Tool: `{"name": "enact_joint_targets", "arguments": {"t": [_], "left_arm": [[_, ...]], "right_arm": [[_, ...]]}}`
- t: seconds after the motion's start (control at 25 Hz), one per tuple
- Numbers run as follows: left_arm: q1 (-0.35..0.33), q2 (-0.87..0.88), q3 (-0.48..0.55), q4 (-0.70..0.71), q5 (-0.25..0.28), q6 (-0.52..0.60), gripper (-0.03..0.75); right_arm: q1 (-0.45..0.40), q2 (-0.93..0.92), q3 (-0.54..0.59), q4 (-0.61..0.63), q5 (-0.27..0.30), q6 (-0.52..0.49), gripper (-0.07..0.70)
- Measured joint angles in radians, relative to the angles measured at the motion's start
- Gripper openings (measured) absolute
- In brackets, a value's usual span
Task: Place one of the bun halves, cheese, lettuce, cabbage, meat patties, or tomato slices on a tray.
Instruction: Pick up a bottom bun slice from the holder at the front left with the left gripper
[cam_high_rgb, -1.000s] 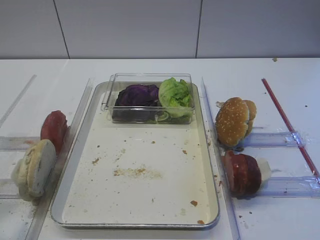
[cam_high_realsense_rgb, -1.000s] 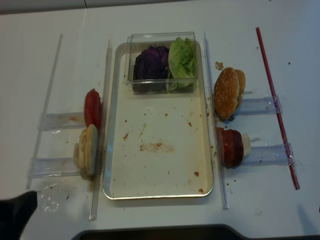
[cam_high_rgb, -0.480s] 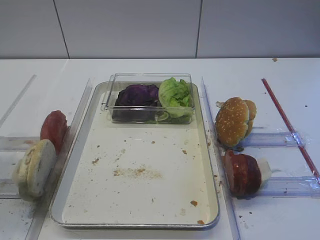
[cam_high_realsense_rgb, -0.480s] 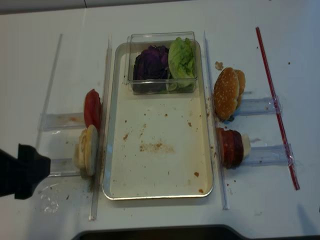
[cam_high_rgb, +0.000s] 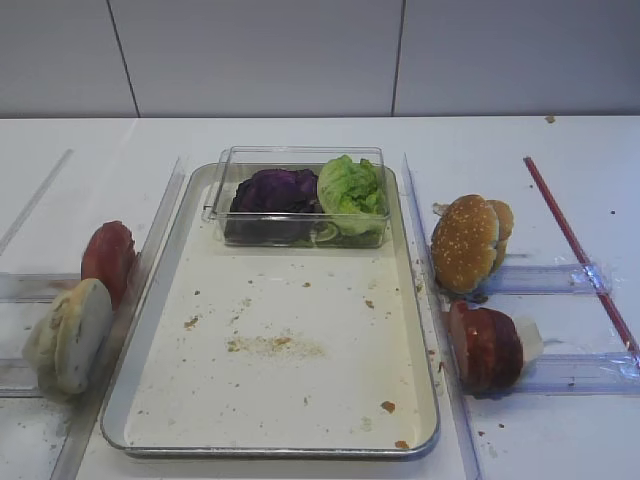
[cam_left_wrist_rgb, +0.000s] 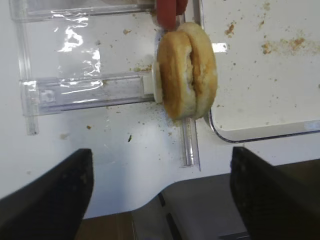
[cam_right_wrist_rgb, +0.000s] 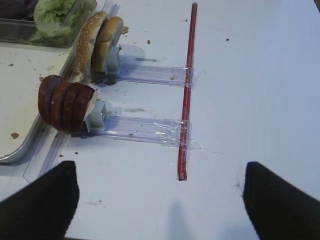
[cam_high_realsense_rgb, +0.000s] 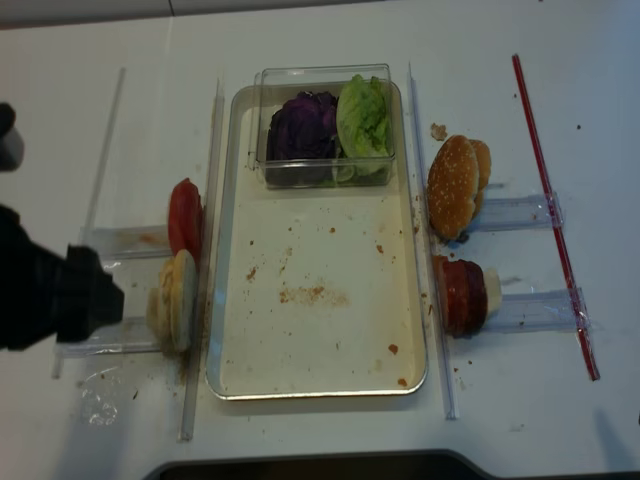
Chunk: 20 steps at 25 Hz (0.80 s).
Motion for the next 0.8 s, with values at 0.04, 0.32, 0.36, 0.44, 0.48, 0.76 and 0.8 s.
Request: {"name": "enact_joint_targets", "arguments": {"t": [0.04, 0.32, 0.36, 0.44, 0.48, 0.76, 0.8], "left_arm": [[0.000, 0.020, -0.012, -0.005, -0.001, 0.000, 0.535], [-0.122, 0.135, -0.072, -0.003, -0.006, -0.063, 0.501], [-0.148, 0.153, -0.078, -0.002, -0.006, -0.079, 0.497], [-0.193, 0.189, -0.094, 0.006, -0.007, -0.111, 0.486], [-0.218, 0.211, -0.099, 0.010, -0.007, -0.120, 0.479], [-0.318, 0.362, -0.155, 0.059, -0.016, -0.217, 0.443], [-0.318, 0.380, -0.160, 0.062, -0.018, -0.222, 0.441]], "right_arm": [[0.000, 0.000, 0.000, 0.000, 0.000, 0.000, 0.691], [0.000, 0.000, 0.000, 0.000, 0.000, 0.000, 0.691], [0.000, 0.000, 0.000, 0.000, 0.000, 0.000, 0.691], [0.000, 0.000, 0.000, 0.000, 0.000, 0.000, 0.691], [0.000, 0.000, 0.000, 0.000, 0.000, 0.000, 0.691], [0.000, 0.000, 0.000, 0.000, 0.000, 0.000, 0.691], [0.000, 0.000, 0.000, 0.000, 0.000, 0.000, 0.691]]}}
